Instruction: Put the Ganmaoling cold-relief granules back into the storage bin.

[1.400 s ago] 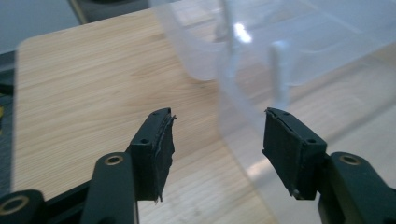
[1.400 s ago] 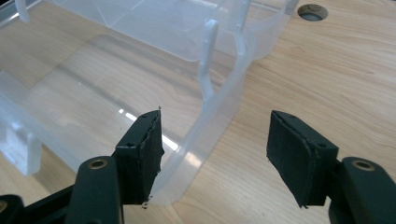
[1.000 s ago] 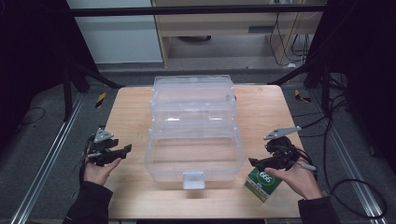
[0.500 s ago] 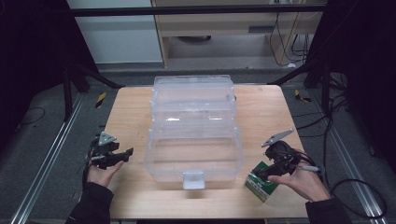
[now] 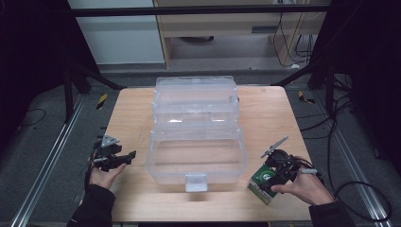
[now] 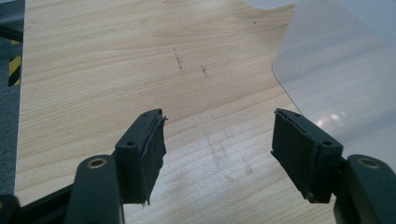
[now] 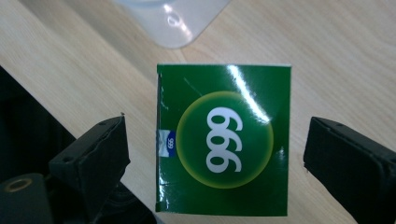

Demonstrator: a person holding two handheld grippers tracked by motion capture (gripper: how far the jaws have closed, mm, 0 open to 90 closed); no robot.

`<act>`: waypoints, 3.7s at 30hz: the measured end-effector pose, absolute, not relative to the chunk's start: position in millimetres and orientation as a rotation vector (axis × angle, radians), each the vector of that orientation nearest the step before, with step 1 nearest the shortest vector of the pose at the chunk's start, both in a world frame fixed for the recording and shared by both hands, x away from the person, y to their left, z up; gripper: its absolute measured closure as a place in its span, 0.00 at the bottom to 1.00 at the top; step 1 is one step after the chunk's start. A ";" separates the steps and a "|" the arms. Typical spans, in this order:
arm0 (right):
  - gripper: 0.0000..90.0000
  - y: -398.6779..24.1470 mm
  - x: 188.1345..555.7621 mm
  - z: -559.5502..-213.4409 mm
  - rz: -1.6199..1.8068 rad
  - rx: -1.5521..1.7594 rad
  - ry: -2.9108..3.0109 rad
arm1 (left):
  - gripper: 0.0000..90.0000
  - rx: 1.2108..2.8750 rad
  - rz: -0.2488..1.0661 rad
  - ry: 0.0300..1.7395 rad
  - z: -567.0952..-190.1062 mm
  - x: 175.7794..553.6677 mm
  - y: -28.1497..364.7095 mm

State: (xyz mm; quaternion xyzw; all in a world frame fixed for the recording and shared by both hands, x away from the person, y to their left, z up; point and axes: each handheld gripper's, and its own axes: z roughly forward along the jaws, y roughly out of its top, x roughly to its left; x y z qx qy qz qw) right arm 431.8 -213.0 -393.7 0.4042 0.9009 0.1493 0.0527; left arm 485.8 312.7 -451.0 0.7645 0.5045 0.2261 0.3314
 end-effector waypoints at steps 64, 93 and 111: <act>0.19 -230.1 441.0 -339.3 0.466 1.136 2.686 | 0.38 2.032 0.578 1.335 -456.5 487.8 310.2; 0.19 -170.1 477.5 -288.9 0.529 0.752 2.796 | 0.38 2.040 0.577 1.333 -457.7 488.6 312.3; 0.19 -127.6 487.5 -296.8 0.563 0.527 2.859 | 0.39 2.042 0.574 1.332 -458.5 488.9 311.5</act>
